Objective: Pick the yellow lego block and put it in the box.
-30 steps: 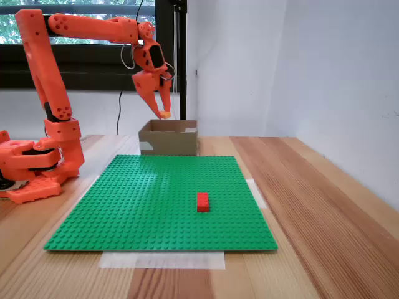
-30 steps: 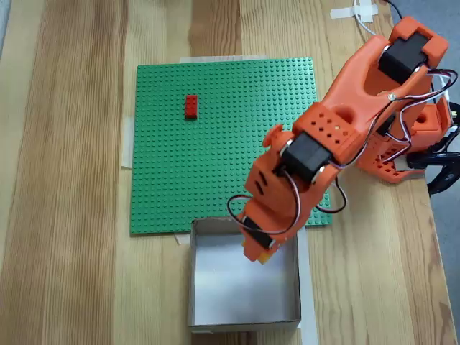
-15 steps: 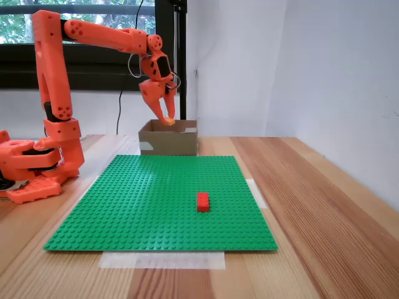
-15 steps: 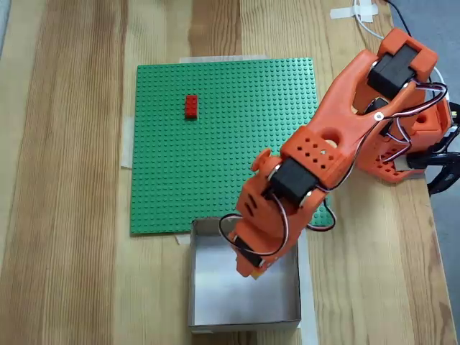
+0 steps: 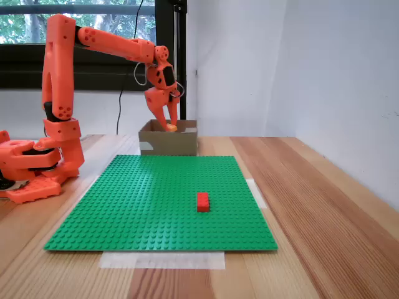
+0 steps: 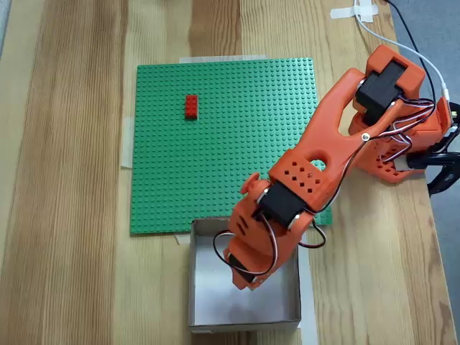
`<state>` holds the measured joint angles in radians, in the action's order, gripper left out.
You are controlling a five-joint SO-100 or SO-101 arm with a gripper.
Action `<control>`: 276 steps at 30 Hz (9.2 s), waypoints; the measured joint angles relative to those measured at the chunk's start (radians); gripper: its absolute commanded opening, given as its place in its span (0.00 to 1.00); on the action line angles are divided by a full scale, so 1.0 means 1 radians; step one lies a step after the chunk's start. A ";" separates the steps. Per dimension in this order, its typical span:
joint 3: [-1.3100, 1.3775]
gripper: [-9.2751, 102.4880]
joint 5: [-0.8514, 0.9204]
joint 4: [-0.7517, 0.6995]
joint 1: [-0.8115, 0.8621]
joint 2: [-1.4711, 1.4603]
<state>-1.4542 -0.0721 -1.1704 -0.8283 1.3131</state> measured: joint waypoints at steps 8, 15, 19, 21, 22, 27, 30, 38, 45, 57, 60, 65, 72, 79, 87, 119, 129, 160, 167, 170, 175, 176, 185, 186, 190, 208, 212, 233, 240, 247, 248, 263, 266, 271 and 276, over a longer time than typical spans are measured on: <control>0.000 0.09 -0.012 0.005 -0.002 -0.018; -0.002 0.10 -0.005 0.031 -0.002 -0.018; -0.005 0.10 -0.005 0.029 -0.002 -0.018; -0.005 0.10 0.000 0.029 -0.002 -0.018; -0.005 0.11 0.002 0.029 -0.002 -0.018; -0.006 0.14 0.006 0.029 -0.002 -0.018; -0.011 0.19 0.006 0.029 -0.006 -0.018; -0.029 0.26 0.006 0.040 -0.009 -0.018; -0.114 0.25 0.003 0.083 0.008 0.064; -0.353 0.17 0.040 0.207 0.115 0.492; -0.396 0.16 0.063 0.212 0.146 0.575; -0.449 0.13 0.063 0.219 0.232 0.695; -0.612 0.08 0.057 0.284 0.403 0.911; -0.788 0.08 0.066 0.290 0.551 1.127; -1.095 0.08 0.086 0.351 0.678 1.480; -1.713 0.08 0.075 0.433 0.801 1.945; -1.730 0.08 0.095 0.370 0.801 1.945; -1.730 0.08 0.112 0.368 0.801 1.945; -1.730 0.08 0.112 0.368 0.801 1.945; -1.730 0.08 0.112 0.368 0.801 1.945; -1.730 0.08 0.112 0.368 0.801 1.945; -1.730 0.08 0.112 0.368 0.801 1.945; -1.730 0.08 0.112 0.368 0.801 1.945; -1.730 0.08 0.112 0.368 0.801 1.945; -1.730 0.08 0.112 0.368 0.801 1.945; -1.730 0.08 0.112 0.368 0.801 1.945; -1.730 0.08 0.112 0.368 0.801 1.945; -1.730 0.08 0.112 0.368 0.801 1.945; -1.730 0.08 0.112 0.368 0.801 1.945; -1.730 0.08 0.112 0.368 0.801 1.945; -1.730 0.08 0.112 0.368 0.801 1.945; -1.730 0.08 0.112 0.368 0.801 1.945; -1.730 0.08 0.112 0.368 0.801 1.945; -1.730 0.08 0.112 0.368 0.801 1.945; -1.730 0.08 0.112 0.368 0.801 1.945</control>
<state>-3.1845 0.0399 -0.8023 -0.0276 3.2582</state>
